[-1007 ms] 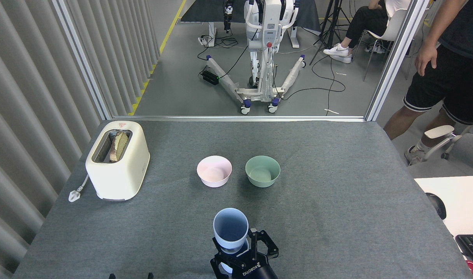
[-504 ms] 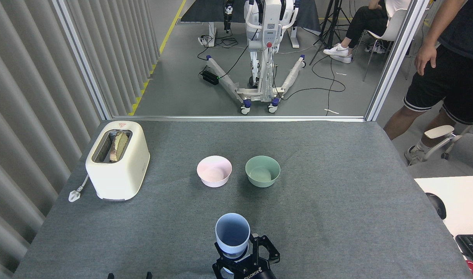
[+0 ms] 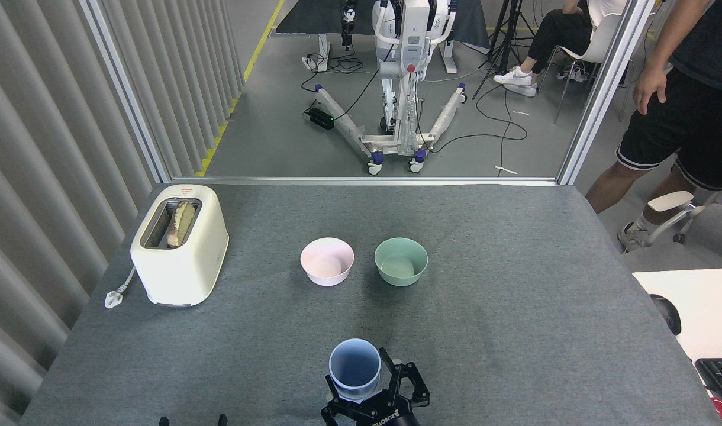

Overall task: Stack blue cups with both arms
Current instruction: 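Lower the held cup into the first blue cup with the right gripper, then open the right gripper and pull it back from the stacked cups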

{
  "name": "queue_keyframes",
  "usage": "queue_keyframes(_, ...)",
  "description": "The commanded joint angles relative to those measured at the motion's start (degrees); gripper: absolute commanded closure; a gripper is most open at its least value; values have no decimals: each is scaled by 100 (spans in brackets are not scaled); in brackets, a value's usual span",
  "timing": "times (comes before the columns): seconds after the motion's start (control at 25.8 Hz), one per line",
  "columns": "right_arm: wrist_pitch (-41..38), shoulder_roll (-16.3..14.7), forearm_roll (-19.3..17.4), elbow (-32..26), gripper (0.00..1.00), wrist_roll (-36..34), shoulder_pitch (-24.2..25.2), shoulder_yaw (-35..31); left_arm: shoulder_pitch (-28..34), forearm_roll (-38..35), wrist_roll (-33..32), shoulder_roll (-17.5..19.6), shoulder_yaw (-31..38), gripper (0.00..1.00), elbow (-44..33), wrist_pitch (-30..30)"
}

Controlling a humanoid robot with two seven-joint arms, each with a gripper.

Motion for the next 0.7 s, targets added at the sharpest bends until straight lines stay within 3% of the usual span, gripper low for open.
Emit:
queue_keyframes(0.0,-21,19,-7,-202,0,-131,0,17,-2,1,0,4,1,0,0,0)
queue_keyframes(0.27,-3,54,-33,-624,0,-280,-114,-54,7,1,0,13,1,0,0,0)
queue_keyframes(0.46,-21,-78,-939,-624,0,-386,-88,-827,7,1,0,13,1,0,0,0)
queue_keyframes(0.66,-30,-658,-1132,-562,0,-1212,325,-1381,16,1,-9,13,1,0,-26,0)
